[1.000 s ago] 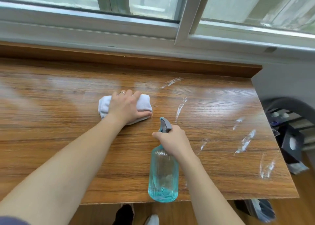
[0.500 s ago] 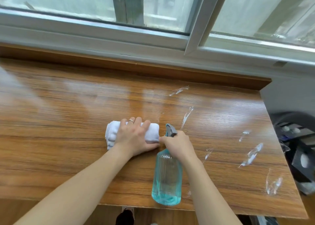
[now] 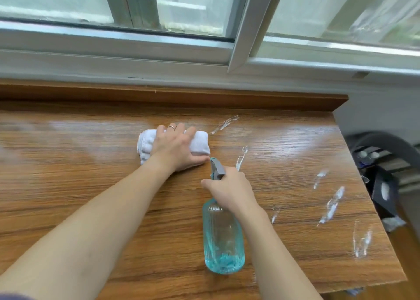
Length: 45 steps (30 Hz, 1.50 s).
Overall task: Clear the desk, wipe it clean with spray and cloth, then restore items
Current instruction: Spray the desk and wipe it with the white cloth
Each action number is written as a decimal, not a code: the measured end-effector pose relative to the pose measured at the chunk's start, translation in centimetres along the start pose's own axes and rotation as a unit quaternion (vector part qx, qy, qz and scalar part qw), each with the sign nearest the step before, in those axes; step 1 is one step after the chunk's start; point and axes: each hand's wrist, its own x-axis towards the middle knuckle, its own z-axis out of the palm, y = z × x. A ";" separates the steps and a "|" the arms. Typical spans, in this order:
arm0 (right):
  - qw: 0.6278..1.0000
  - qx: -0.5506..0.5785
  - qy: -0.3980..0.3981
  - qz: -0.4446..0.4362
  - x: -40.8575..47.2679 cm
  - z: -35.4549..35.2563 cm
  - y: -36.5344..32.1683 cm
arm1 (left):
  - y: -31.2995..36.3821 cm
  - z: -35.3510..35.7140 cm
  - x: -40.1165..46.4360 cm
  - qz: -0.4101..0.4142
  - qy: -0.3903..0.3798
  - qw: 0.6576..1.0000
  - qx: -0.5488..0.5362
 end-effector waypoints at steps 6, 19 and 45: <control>1.000 -0.004 0.024 0.008 -0.7 -0.4 -0.4 | -0.2 0.2 -0.3 0.010 0.034 0.999 -0.009; 1.000 -0.029 -0.001 -0.001 2.4 -3.3 -2.4 | 0.4 0.6 -5.8 0.016 0.074 0.997 -0.021; 0.999 -0.010 -0.051 0.009 6.8 -6.9 -1.7 | 0.1 0.5 -0.6 -0.045 0.084 0.995 -0.018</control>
